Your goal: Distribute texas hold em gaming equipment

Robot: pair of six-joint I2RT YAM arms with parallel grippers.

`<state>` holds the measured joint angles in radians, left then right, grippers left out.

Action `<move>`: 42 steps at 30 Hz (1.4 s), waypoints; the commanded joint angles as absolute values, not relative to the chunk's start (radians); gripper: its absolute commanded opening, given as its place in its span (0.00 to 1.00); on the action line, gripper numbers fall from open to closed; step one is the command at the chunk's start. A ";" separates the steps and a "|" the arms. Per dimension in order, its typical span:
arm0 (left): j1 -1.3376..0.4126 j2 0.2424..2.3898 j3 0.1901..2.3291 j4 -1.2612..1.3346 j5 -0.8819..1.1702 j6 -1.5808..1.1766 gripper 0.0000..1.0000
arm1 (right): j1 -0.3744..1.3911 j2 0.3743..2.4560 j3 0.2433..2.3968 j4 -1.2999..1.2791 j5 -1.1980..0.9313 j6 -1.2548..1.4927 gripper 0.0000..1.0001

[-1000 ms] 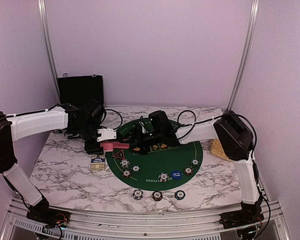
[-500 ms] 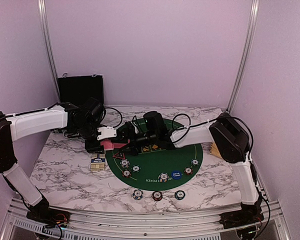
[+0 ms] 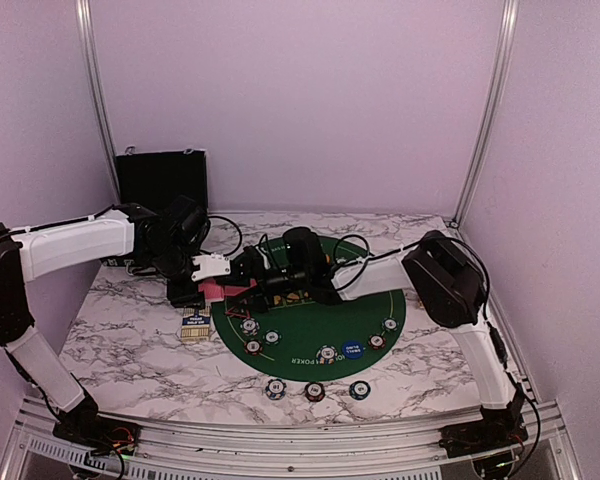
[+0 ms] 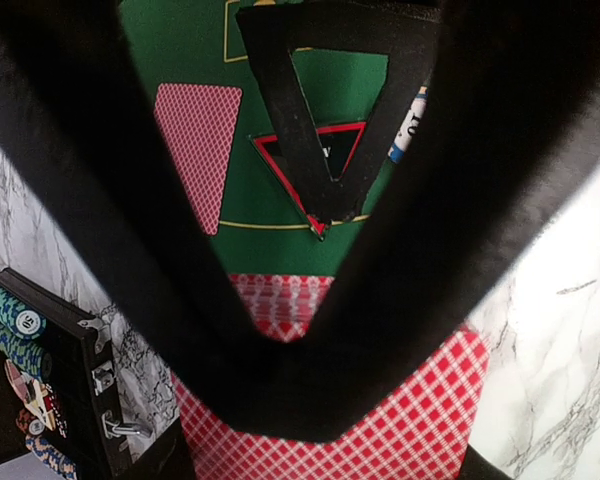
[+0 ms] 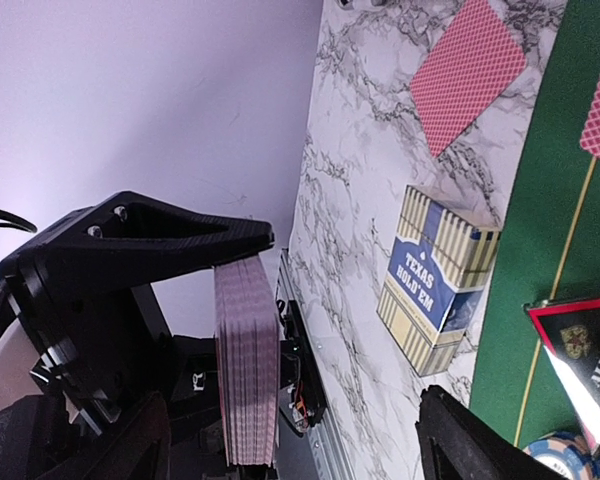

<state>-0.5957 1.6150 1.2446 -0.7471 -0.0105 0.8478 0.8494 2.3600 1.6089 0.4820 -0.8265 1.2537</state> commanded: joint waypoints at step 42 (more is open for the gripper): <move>-0.632 1.589 1.339 -0.770 0.077 0.826 0.12 | 0.851 2.393 1.537 0.906 -0.838 1.522 0.82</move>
<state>-0.6228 1.6085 1.2991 -0.7467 0.0528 0.8291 0.8433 2.3646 1.5074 0.8547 -0.8356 1.4910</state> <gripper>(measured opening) 0.637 0.824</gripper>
